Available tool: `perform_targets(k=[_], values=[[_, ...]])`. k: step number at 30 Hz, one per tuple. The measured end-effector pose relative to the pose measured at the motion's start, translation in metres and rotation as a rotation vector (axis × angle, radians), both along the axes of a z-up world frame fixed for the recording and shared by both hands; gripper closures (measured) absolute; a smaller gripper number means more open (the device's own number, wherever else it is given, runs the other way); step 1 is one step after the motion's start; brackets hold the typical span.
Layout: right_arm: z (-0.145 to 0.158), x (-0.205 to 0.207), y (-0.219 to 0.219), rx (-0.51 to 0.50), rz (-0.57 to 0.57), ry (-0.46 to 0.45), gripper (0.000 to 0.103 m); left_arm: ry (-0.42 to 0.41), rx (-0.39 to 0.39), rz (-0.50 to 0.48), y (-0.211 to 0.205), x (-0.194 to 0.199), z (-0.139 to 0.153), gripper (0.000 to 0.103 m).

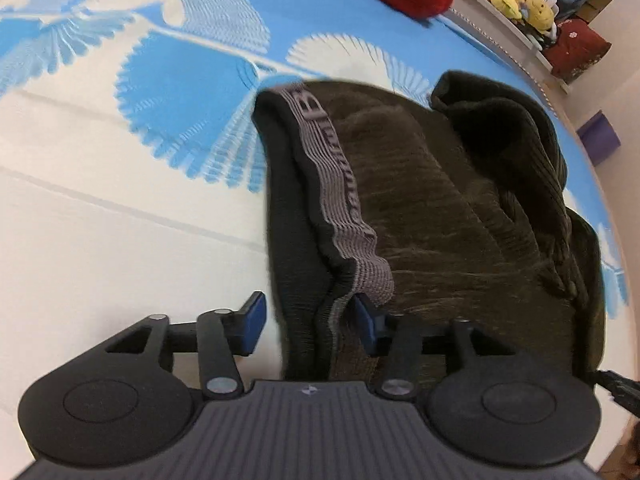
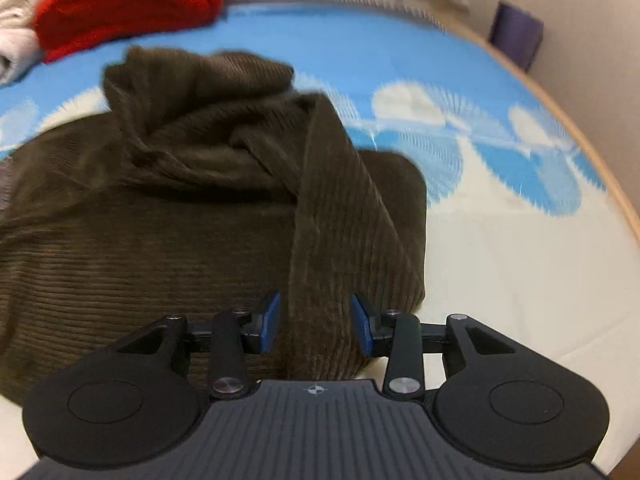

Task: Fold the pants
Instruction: 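Grasp the grey waistband with the left tool while the right tool grasps the bunched leg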

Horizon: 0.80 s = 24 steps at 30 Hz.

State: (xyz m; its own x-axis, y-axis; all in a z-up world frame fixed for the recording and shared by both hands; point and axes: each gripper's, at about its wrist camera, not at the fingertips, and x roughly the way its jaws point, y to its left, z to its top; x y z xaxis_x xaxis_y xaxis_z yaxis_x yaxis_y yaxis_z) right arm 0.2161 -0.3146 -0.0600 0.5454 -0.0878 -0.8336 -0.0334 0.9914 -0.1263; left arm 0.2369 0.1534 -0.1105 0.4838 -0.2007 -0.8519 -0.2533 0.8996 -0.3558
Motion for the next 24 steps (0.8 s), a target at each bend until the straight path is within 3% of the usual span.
perform_targets(k=[4,6,9,10,12,13,20,24], values=[[-0.021,0.013,0.007,-0.043,0.017,0.071,0.056,-0.024,0.052,-0.081,-0.016,0.004,-0.003,0.036],[-0.031,0.016,0.012,-0.071,0.034,0.105,0.056,-0.037,0.105,-0.113,-0.024,0.003,-0.003,0.038],[-0.042,0.015,0.023,-0.142,0.073,0.132,0.058,-0.052,0.172,-0.146,-0.030,-0.002,0.001,0.066],[-0.042,0.013,0.025,-0.152,0.080,0.123,0.062,-0.063,0.175,-0.147,-0.030,-0.004,0.006,0.076],[-0.038,0.008,0.026,-0.167,0.067,0.110,0.096,-0.101,0.185,-0.153,-0.032,-0.009,0.018,0.083],[-0.034,0.004,0.026,-0.164,0.052,0.097,0.096,-0.122,0.195,-0.159,-0.034,-0.012,0.025,0.084],[0.031,-0.041,0.015,0.038,-0.013,-0.138,0.096,-0.277,0.213,-0.142,-0.025,-0.062,0.108,0.089],[0.048,-0.074,0.022,0.207,0.108,-0.132,0.096,-0.346,0.253,-0.060,0.006,-0.102,0.154,0.091]])
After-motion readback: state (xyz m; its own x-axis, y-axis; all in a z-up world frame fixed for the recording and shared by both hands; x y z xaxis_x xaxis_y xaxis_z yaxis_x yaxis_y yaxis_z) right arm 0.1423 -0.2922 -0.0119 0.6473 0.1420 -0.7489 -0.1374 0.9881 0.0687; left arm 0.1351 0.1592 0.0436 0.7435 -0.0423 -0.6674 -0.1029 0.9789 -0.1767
